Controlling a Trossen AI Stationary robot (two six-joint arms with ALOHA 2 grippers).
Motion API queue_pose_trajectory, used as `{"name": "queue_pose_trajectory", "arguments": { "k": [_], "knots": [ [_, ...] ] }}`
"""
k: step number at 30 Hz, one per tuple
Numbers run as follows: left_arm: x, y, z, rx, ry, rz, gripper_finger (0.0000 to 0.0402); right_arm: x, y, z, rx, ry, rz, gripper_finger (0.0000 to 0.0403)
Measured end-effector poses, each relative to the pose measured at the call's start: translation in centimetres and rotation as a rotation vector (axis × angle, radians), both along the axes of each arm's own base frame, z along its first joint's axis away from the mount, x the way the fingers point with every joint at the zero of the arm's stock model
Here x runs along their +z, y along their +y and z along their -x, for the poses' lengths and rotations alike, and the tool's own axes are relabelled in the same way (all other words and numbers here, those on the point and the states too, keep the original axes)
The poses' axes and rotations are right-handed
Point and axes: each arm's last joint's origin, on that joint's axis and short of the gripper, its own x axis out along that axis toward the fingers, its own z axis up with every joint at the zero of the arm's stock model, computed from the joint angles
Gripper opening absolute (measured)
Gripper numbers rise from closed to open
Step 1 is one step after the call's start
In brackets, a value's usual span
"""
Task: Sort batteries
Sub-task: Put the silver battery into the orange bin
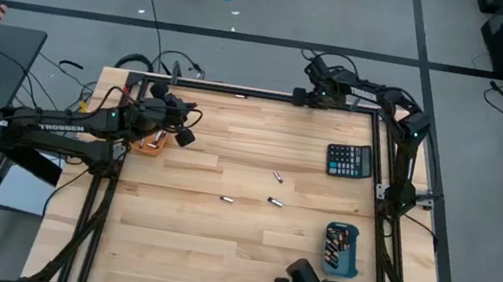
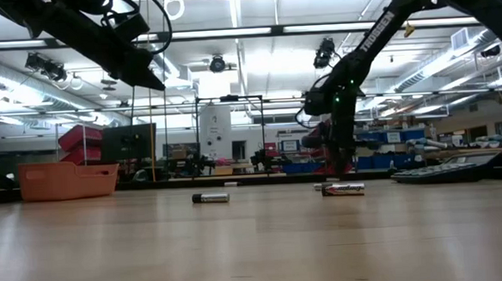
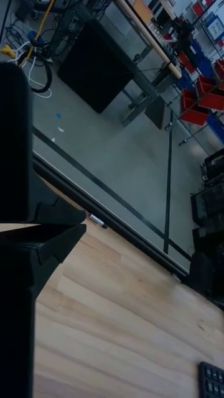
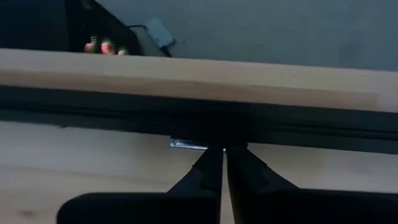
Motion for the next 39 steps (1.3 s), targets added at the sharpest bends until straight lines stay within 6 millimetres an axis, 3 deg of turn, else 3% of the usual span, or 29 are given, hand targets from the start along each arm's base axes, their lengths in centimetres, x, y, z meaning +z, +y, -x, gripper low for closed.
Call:
{"name": "queue_pose_trajectory", "arguments": {
  "k": [8,13,17,24,39],
  "knots": [
    [0.0,0.0,0.0,0.000,0.003,0.000,0.0000,0.2,1.3,-1.2,0.096,-0.077,-0.070,0.0014],
    [0.0,0.0,0.0,-0.003,0.003,0.001,0.0000,2.1,2.0,-2.0,0.117,-0.113,-0.005,0.0011],
    [0.0,0.0,0.0,-0.003,0.003,0.001,0.0000,2.0,2.1,-2.5,0.161,-0.108,0.022,0.0012],
    [0.0,0.0,0.0,-0.004,0.003,0.000,0.0000,3.1,2.1,-2.8,0.342,-0.104,0.113,0.0015],
    [0.0,0.0,0.0,-0.012,0.025,-0.014,0.0000,4.4,0.6,-4.3,0.417,-0.231,0.333,0.0012]
  ]
}}
